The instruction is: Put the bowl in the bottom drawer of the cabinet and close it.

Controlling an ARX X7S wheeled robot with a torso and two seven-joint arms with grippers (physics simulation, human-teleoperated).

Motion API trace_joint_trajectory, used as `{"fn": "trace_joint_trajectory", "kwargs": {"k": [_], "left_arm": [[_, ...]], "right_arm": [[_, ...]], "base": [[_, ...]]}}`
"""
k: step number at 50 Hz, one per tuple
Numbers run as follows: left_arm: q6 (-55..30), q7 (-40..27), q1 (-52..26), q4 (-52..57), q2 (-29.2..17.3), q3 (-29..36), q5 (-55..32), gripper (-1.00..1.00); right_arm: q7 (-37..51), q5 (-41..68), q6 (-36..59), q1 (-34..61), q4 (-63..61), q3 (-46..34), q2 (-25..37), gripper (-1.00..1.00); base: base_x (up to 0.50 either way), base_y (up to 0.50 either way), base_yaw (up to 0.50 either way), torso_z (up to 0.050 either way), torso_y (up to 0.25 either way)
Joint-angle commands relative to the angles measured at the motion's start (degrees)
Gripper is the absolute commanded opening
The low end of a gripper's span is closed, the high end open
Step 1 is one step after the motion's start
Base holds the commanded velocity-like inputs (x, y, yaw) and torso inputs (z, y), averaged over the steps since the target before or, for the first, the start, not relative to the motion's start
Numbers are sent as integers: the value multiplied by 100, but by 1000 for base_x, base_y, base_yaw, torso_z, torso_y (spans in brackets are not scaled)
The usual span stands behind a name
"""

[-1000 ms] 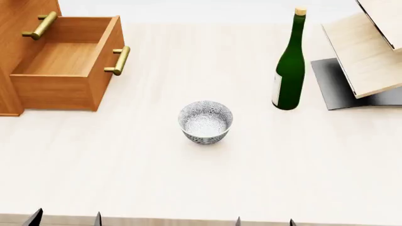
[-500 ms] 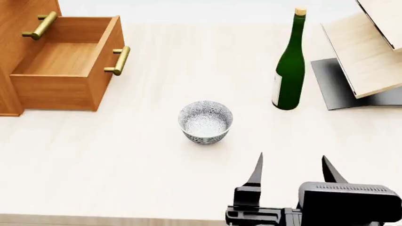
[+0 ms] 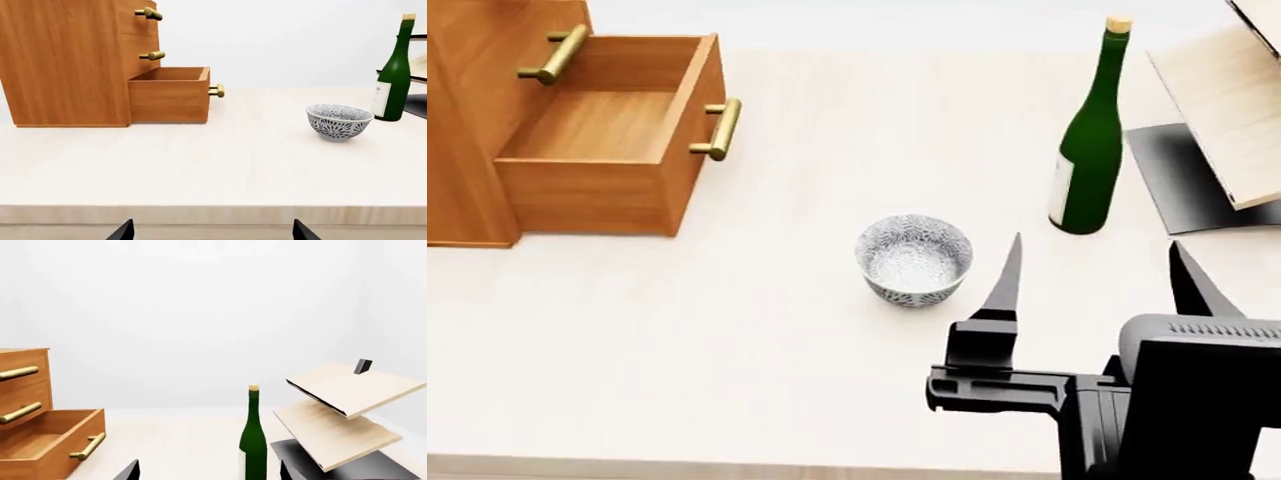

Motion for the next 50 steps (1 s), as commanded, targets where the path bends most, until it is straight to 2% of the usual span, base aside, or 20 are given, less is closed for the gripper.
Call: {"fn": "trace_joint_trajectory", "kwargs": {"k": [1, 10, 50], "left_arm": [[89, -65, 17, -60, -76, 83, 5, 100], [110, -124, 16, -65, -120, 138, 27, 100], [136, -316, -14, -79, -285, 308, -31, 100]], "right_arm": [[44, 118, 116, 30, -181, -5, 16, 100], [50, 99, 27, -59, -147, -95, 86, 100], [164, 283, -61, -132, -89, -128, 114, 100]], "base": [[0, 352, 0, 0, 0], [0, 355, 0, 0, 0], [0, 500, 0, 0, 0]]}}
